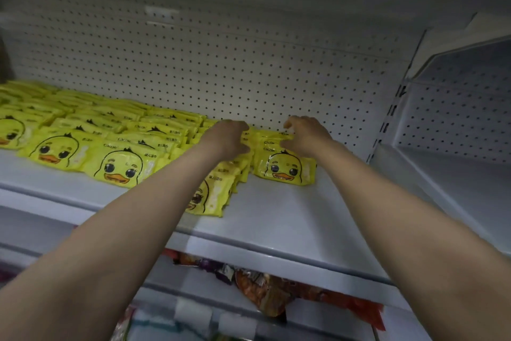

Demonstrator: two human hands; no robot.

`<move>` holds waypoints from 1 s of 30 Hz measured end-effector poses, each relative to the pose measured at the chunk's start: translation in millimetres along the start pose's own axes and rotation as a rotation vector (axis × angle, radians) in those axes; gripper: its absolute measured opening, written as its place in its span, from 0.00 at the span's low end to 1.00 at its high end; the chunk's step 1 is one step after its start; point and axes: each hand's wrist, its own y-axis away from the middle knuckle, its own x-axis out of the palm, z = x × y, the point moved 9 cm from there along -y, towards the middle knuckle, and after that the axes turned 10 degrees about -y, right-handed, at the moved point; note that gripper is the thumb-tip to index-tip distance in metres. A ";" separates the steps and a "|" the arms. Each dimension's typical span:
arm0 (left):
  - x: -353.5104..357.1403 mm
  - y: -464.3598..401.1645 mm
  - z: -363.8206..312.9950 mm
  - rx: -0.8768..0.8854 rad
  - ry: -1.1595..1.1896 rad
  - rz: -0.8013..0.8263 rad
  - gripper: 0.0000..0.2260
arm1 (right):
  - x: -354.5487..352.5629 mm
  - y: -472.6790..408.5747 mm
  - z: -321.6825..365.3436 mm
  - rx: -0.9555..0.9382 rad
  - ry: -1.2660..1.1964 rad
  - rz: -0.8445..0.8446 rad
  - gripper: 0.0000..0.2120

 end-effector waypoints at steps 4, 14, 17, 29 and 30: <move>-43.4 22.0 33.1 -0.052 0.003 -0.120 0.27 | -13.6 4.5 59.7 -0.118 -0.061 0.023 0.26; -116.0 154.8 171.5 -0.186 -0.051 -0.324 0.23 | 0.6 57.8 249.8 -0.392 -0.094 -0.017 0.25; -131.0 211.3 228.9 -0.240 -0.099 -0.331 0.23 | 24.7 82.4 318.9 -0.482 -0.109 -0.023 0.25; -179.7 420.3 423.4 -0.387 -0.273 -0.344 0.23 | 127.2 175.7 572.7 -0.703 -0.346 0.041 0.23; -182.2 432.7 436.9 -0.397 -0.286 -0.347 0.23 | 136.6 180.4 591.2 -0.717 -0.357 0.055 0.23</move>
